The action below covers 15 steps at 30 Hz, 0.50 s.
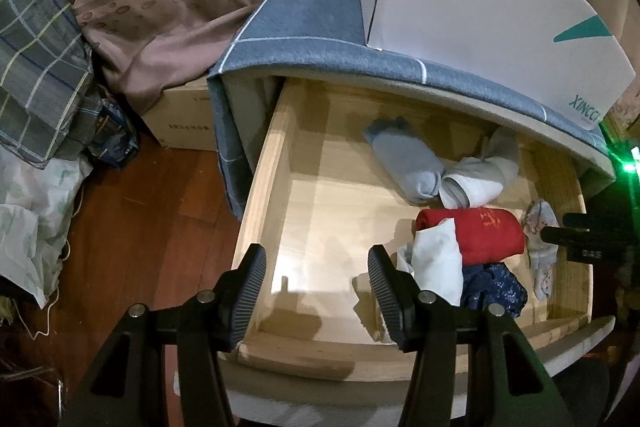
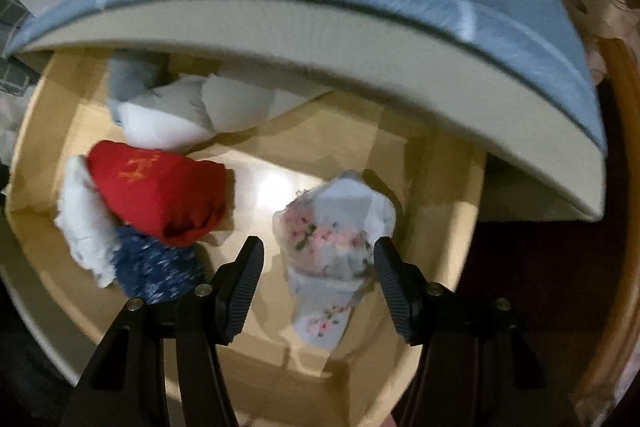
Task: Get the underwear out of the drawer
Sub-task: 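Move the right gripper back over the drawer to the pink floral underwear, then grasp the pink floral light-blue underwear with the right gripper while the left gripper grasps a white crumpled item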
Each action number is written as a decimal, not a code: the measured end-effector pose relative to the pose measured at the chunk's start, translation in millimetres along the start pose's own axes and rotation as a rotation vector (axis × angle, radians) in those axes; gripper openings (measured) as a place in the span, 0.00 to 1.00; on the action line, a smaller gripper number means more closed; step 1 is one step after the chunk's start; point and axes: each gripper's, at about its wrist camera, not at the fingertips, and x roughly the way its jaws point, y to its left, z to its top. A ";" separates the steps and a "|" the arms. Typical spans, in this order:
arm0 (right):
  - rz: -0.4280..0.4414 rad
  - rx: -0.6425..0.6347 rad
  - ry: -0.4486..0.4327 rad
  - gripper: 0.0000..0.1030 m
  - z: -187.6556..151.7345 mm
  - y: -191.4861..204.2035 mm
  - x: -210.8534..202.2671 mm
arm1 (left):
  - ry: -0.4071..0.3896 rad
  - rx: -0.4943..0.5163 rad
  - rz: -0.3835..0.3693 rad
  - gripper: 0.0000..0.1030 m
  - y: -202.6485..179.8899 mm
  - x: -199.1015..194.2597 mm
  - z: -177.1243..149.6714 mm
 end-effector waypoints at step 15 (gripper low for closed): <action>-0.040 -0.068 0.086 0.54 9.3 13.9 37.1 | 0.061 0.061 -0.019 0.53 -14.9 9.6 -1.5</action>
